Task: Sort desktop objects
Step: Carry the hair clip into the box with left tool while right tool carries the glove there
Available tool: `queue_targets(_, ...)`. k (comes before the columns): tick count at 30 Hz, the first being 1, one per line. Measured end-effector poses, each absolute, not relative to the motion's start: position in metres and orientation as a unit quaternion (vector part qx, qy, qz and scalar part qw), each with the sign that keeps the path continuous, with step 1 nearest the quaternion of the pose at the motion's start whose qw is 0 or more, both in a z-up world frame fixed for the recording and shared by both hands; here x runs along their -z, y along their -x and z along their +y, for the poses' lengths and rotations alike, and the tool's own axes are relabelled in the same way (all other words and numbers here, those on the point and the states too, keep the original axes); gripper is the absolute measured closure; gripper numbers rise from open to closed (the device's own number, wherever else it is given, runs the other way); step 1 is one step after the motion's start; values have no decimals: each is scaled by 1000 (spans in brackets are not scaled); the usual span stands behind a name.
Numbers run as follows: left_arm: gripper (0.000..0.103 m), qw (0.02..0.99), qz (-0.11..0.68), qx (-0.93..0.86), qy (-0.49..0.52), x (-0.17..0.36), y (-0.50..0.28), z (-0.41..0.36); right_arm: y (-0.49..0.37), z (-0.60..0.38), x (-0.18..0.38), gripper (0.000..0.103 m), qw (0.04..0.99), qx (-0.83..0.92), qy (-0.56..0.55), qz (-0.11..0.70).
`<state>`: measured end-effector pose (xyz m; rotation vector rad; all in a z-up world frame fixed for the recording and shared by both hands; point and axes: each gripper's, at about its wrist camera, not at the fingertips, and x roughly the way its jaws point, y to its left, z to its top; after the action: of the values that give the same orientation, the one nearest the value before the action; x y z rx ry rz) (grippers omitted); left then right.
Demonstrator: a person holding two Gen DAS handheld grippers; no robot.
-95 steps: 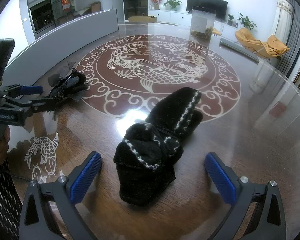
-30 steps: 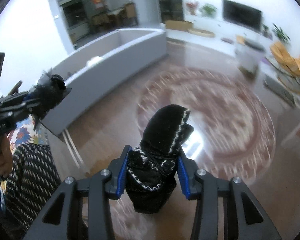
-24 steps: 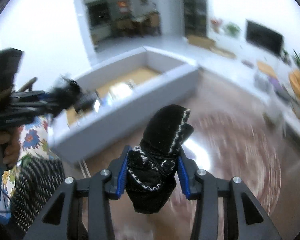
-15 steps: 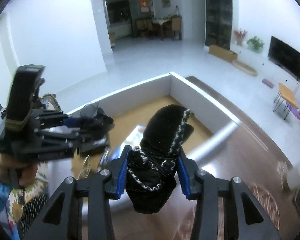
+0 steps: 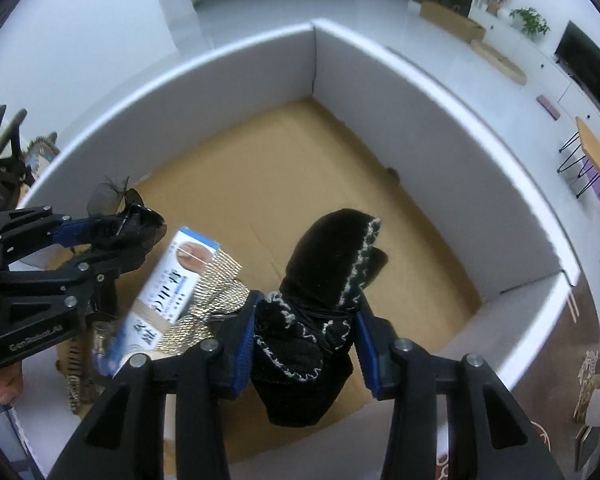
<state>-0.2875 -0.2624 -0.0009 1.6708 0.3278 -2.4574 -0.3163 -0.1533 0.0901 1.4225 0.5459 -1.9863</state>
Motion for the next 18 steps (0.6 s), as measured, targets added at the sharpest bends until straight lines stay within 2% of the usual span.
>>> queue_targets(14,65,104,111,805,-574,15,295,-266,337,-158,-68,57,276,742,-564,236)
queue_targets(16,56,114,108,803,-575,16,297,-265,335,-163,-68,46,273,744,-563,237)
queue_targets(17,52,120,105,803,-575,15,296,-267,335,-164,-69,30,273,745,-562,236)
queue_targets(18,40,131,100,802,-573,15,295,-267,334,-165,-71,19,273,747,-559,236)
